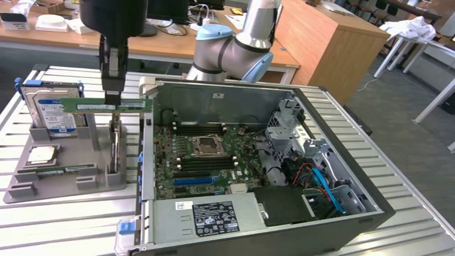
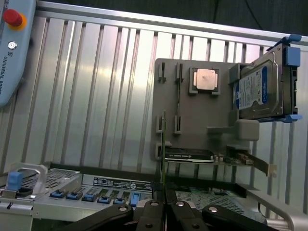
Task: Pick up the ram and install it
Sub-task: 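Pick up the ram and move it above insertion slot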
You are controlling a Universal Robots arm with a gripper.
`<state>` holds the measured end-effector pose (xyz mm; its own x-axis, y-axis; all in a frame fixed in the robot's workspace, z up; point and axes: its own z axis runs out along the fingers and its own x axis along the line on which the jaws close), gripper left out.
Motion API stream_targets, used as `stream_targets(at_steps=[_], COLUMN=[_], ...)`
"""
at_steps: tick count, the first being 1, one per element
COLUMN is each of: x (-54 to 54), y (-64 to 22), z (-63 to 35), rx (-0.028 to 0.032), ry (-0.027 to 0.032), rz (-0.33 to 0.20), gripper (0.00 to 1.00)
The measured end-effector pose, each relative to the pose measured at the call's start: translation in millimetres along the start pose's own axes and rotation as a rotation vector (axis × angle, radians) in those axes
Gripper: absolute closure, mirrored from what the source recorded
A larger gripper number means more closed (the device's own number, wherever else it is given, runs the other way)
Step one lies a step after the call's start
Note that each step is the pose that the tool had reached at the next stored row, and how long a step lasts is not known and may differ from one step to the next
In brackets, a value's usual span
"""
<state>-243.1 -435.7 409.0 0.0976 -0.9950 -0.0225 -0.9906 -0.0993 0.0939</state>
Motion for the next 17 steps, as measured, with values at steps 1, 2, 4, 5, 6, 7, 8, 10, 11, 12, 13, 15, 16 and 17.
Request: stream_targets(at_steps=[1, 2, 4, 5, 6, 7, 8, 10, 11, 12, 13, 15, 16, 17], x=[0.0, 0.1, 0.2, 0.3, 0.4, 0.5, 0.5, 0.7, 0.8, 0.8, 0.9, 1.1, 1.1, 1.2], y=[-0.6, -1.1, -2.5, -3.2, -3.9, -4.7, -5.4, -7.0, -7.8, -8.5, -9.1, -10.7, -11.5, -12.3], z=[0.0, 0.0, -0.1, -0.1, -0.1, -0.2, -0.2, -0.3, -0.3, -0.3, -0.4, -0.4, -0.5, -0.5], rx=[-0.0002, -0.0003, -0.0006, -0.0008, -0.0011, -0.0013, -0.0015, -0.0019, -0.0022, -0.0023, -0.0024, -0.0028, -0.0031, -0.0033], ry=[0.0000, 0.0000, -0.0001, -0.0001, -0.0001, -0.0001, -0.0001, -0.0002, -0.0002, -0.0002, -0.0003, -0.0003, -0.0003, -0.0003], rz=[0.000, 0.000, 0.000, 0.000, 0.000, 0.000, 0.000, 0.000, 0.000, 0.000, 0.000, 0.000, 0.000, 0.000], gripper=[0.88, 0.88, 0.88, 0.88, 0.88, 0.88, 0.88, 0.88, 0.88, 0.88, 0.88, 0.88, 0.88, 0.88])
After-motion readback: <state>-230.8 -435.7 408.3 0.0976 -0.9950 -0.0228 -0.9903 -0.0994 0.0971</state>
